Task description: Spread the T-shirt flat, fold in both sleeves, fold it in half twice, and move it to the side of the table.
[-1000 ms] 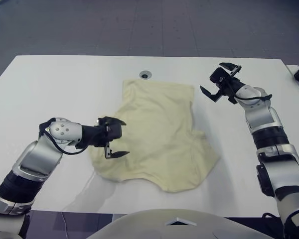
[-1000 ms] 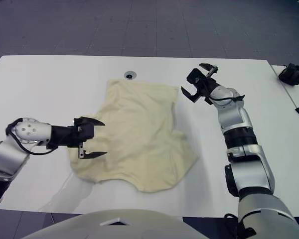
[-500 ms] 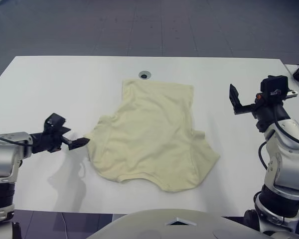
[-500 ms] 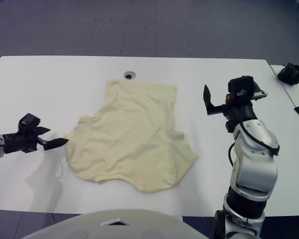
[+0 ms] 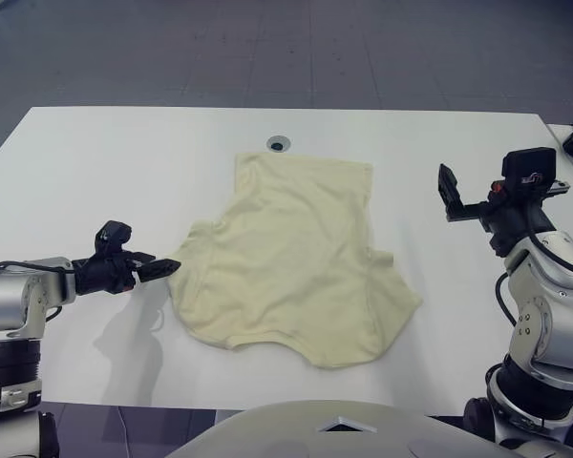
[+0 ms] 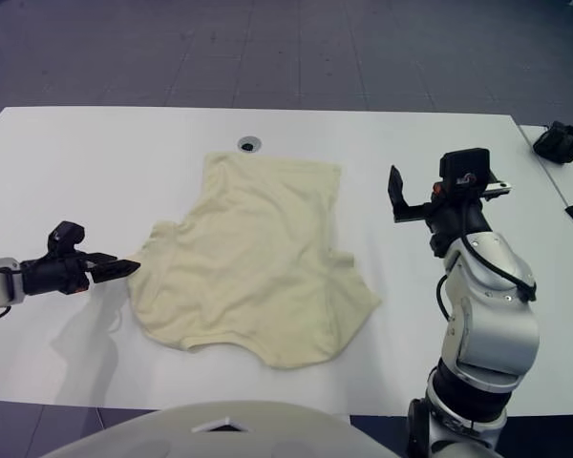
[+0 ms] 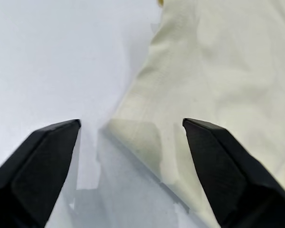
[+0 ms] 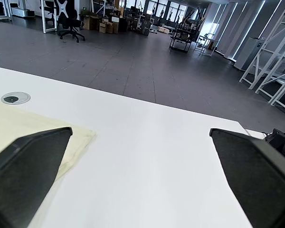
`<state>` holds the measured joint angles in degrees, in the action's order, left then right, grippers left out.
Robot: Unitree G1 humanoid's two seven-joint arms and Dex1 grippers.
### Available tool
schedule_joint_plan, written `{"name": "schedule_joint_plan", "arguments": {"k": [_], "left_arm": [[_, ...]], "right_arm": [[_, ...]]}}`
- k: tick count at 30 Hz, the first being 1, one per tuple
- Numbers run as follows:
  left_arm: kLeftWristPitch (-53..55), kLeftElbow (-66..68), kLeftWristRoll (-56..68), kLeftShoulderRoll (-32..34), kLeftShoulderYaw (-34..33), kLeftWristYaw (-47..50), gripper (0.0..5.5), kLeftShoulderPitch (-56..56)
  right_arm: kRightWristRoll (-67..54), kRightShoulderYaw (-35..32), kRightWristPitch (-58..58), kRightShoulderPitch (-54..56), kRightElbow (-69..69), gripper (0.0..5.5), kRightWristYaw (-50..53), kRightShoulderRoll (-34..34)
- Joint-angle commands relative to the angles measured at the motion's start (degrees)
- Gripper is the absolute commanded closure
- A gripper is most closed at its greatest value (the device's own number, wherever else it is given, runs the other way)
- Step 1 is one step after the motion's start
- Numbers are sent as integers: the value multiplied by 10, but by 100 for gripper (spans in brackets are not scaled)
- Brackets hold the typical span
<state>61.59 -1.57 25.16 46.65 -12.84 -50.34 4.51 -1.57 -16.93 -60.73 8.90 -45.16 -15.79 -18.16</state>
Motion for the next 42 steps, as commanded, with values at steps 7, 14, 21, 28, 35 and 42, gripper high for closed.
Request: {"name": "schedule_joint_plan", "arguments": {"k": [7, 14, 21, 28, 35, 42], "left_arm": [[-6, 2, 13, -8, 24, 14, 342, -21], [-17, 8, 10, -8, 31, 26, 460, -22], [-24, 15, 13, -11, 24, 38, 548, -16], [-66, 110, -18, 7, 20, 69, 548, 42], [-62, 96, 0, 29, 17, 39, 548, 51], [-52, 39, 21, 73, 28, -29, 548, 64]], "right_arm": [[-12, 19, -3, 12, 7, 10, 13, -20], [-16, 23, -1, 12, 9, 10, 18, -26], [-20, 26, 2, 18, 16, 10, 20, -36], [-22, 24, 10, 19, 25, 10, 23, -47], [-22, 28, 15, 13, 23, 10, 26, -48], [-19, 43, 16, -8, 6, 10, 45, -31]]}}
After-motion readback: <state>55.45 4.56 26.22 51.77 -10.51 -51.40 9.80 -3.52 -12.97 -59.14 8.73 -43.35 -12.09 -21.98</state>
